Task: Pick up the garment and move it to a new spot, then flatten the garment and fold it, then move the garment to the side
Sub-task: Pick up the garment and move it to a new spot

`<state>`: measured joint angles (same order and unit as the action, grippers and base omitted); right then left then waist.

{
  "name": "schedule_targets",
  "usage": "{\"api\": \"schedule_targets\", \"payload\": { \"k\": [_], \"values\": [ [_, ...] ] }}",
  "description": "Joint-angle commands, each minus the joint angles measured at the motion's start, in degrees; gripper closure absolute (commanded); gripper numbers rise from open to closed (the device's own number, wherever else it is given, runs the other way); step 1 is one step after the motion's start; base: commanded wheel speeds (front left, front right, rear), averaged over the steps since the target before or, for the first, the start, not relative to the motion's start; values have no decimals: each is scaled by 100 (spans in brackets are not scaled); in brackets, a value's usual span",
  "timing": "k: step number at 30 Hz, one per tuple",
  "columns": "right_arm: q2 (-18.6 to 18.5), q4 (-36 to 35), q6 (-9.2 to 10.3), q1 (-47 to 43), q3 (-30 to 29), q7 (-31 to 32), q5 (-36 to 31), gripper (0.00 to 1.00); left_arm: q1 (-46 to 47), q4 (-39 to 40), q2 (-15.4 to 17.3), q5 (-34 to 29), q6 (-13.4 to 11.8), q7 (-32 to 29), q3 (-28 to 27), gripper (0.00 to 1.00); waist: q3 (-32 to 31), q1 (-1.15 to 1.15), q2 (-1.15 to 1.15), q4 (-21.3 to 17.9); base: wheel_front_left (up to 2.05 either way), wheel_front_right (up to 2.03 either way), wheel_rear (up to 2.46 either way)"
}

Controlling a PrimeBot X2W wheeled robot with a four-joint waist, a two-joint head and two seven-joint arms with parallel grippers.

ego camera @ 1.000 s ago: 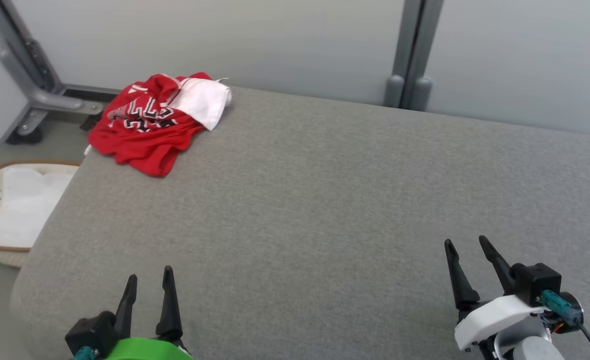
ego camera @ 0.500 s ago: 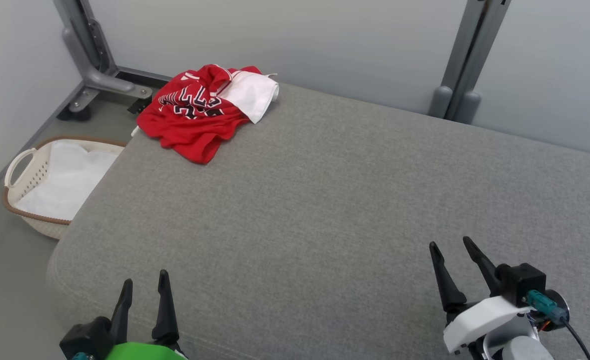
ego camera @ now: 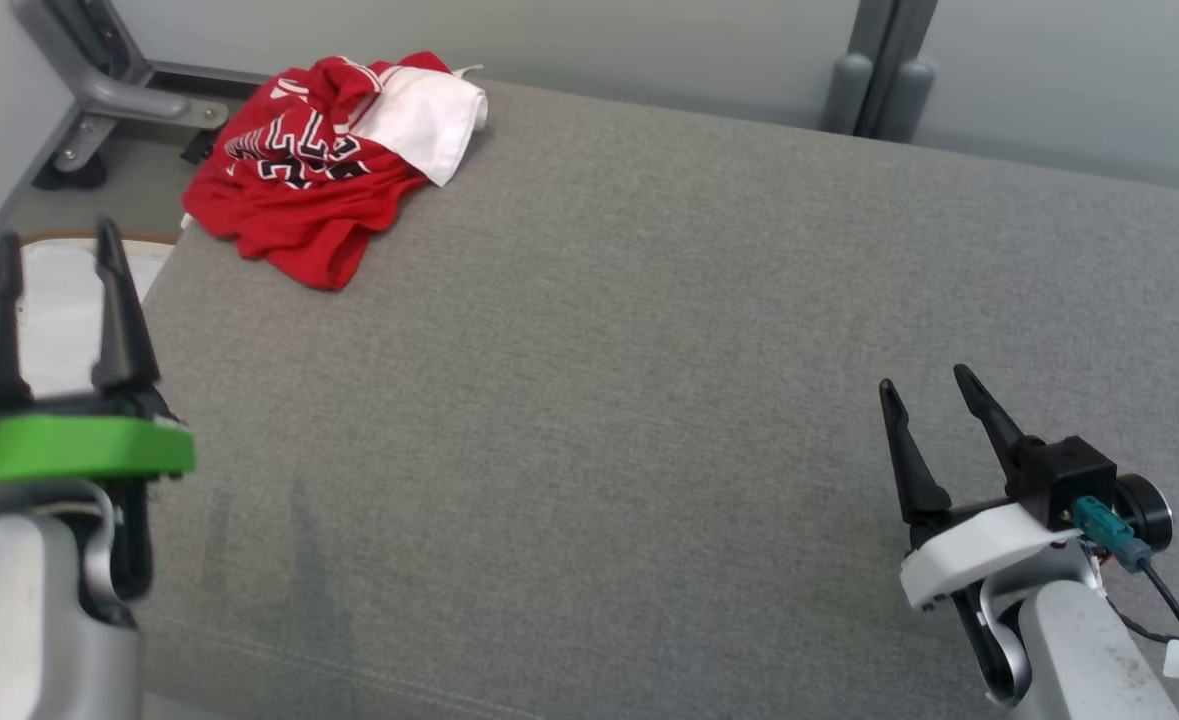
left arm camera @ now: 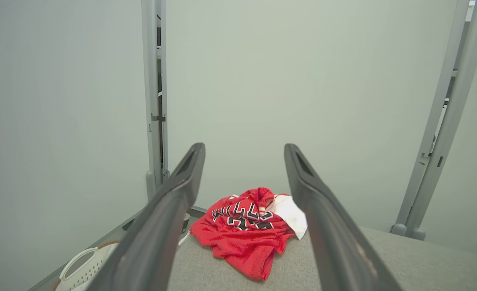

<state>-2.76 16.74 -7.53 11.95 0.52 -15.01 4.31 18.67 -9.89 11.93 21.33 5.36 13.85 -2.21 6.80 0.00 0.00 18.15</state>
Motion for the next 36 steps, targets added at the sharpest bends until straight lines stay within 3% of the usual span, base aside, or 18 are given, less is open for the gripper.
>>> {"api": "schedule_targets", "payload": {
  "k": [1,6,12,17,28,36],
  "values": [
    [-26,-48,9,109,-34,-24,-77,0,344,45,134,32,24,-112,-47,0,407,0,0,-319,0,0,0],
    [-26,-207,9,379,-47,-11,-272,0,1626,-172,640,0,35,-652,-92,0,886,0,0,-643,0,0,0],
    [-23,-512,9,582,16,121,-497,0,2840,-928,942,217,103,-1053,-99,0,1467,0,0,-975,0,0,0],
    [-23,-935,9,683,73,290,-661,0,3526,-1802,1012,510,116,-1406,-162,0,1993,0,0,-1237,0,0,0],
    [-23,-1843,9,767,116,595,-951,0,4477,-3364,1243,466,157,-1868,132,0,3025,0,0,-1591,0,0,0],
    [-26,-2107,9,749,49,655,-1004,0,4892,-4245,1490,381,4,-1820,171,0,3542,0,0,-1762,0,0,0]
  ]
}}
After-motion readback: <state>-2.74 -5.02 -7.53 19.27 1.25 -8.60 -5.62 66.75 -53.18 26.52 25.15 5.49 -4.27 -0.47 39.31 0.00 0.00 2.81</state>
